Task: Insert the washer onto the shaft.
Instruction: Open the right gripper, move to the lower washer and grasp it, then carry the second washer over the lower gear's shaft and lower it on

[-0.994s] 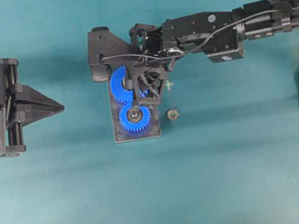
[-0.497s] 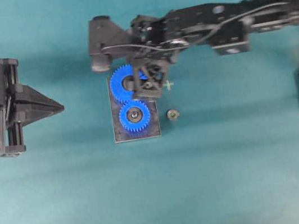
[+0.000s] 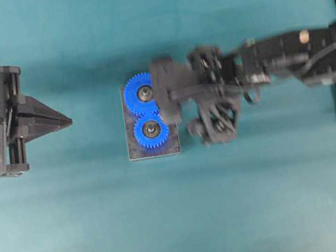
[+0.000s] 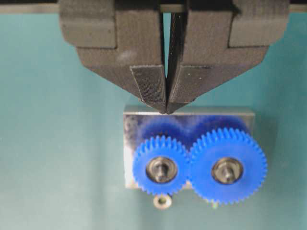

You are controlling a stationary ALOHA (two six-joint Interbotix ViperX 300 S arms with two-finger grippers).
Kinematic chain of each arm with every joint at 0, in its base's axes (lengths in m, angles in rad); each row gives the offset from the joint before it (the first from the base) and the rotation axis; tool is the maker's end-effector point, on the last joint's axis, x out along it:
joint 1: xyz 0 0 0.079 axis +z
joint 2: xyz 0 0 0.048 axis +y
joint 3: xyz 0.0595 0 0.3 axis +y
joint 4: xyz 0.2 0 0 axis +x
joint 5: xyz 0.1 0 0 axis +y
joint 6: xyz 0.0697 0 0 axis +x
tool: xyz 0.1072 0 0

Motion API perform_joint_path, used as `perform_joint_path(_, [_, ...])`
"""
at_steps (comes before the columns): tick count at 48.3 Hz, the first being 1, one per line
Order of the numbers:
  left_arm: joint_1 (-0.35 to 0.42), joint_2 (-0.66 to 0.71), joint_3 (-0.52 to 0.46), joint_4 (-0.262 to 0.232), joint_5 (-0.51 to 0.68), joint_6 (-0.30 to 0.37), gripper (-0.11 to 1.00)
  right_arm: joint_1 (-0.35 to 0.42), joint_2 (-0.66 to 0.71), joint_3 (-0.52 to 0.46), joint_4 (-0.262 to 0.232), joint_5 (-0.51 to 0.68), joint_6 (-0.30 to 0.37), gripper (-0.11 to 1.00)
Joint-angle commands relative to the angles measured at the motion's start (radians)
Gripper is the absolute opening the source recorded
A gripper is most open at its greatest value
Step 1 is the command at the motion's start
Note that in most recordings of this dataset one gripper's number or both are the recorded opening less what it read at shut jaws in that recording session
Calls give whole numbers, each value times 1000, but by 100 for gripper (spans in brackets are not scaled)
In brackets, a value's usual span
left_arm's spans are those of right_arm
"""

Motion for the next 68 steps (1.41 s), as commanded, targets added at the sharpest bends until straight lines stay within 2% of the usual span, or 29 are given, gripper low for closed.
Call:
perform_joint_path(1, [-2,-6,-12,5,-11,0,1,12,14,12,2,-49,8,80])
perform_joint_path(18, [-2,-8,-17,5,-9,0,1,2,126,41,-2,-138,11,77])
perform_joint_path(39, [-2,-9,-18,5,-11,-2,1,-15,146,86,-2,-169,28,75])
perform_joint_path(44, [-2,-9,-18,5,-11,-2,1,-12,146,87,-2,-169,34,65])
perform_joint_path(49, [-3,-9,-18,5,-11,-2,1,-6,146,83,0,-164,38,42])
perform_joint_path(52, [-2,-9,-18,5,-11,-2,1,-3,146,81,-2,-163,40,33])
perform_joint_path(60, [-2,-9,-18,3,-11,-2,1,-2,129,66,3,-146,43,32])
perform_joint_path(68, [-2,-9,-20,3,-12,-2,1,-3,80,11,2,-57,67,32])
